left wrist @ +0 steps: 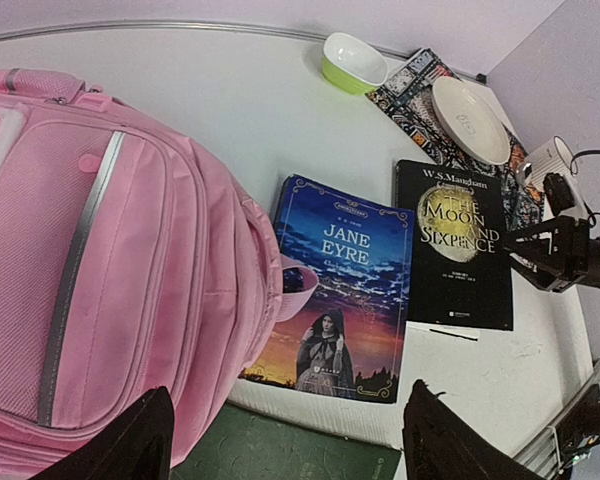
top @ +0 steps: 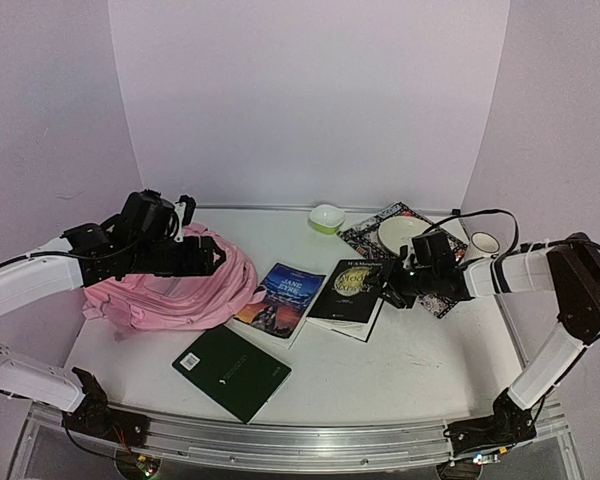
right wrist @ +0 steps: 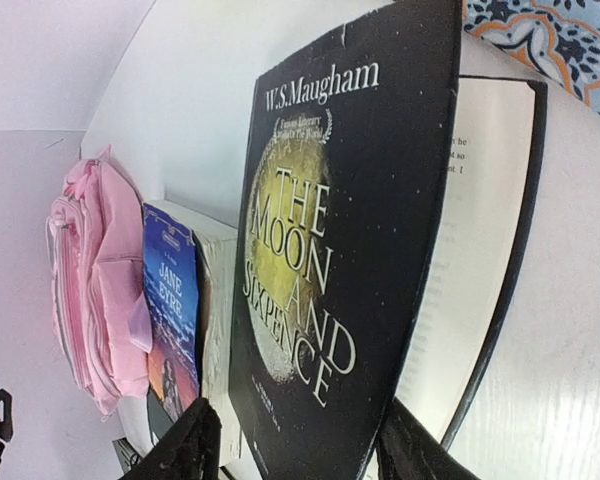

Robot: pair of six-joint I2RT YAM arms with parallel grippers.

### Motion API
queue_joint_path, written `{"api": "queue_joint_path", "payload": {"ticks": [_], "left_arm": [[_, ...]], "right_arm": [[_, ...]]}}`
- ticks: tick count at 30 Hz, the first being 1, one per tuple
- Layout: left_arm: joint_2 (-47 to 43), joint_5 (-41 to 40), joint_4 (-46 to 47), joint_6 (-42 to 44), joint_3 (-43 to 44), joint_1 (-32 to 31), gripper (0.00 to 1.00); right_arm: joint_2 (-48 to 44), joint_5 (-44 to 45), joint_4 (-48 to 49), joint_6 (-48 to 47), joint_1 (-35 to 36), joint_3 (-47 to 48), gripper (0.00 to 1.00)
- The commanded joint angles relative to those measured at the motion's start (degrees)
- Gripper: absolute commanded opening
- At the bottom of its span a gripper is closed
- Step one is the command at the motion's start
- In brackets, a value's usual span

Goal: Pack the student bag
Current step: Pick up the book from the center of the board, then pass from the right arm to the left

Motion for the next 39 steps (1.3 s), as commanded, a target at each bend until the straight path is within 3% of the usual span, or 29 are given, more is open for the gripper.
{"api": "queue_joint_path", "payload": {"ticks": [1, 8, 17, 28, 39], "left_arm": [[-0.1, 2.4, 4.0, -1.1, -0.7, 0.2, 0.8], [-0.1, 4.4, 6.0, -2.1, -2.2, 0.2, 0.8], [-0.2, 7.4, 9.2, -3.4, -3.4, 0.2, 0.8], [1.5, 12.9, 15.3, -6.4, -4.4, 0.1, 0.8], [4.9, 21.0, 26.6, -11.6, -5.8, 0.1, 0.8]], "right_arm": [[-0.5, 0.1, 5.7, 3.7, 0.4, -1.9, 0.48], [2.2, -0.5, 11.5, 6.5, 0.4, -3.6, 0.39], [0.2, -3.4, 16.1, 8.5, 0.3, -6.4, 0.0], [-13.2, -9.7, 17.5, 8.4, 0.3, -8.6, 0.0], [-17.1, -18.5, 23.6, 10.2, 1.7, -3.7, 0.0]]}}
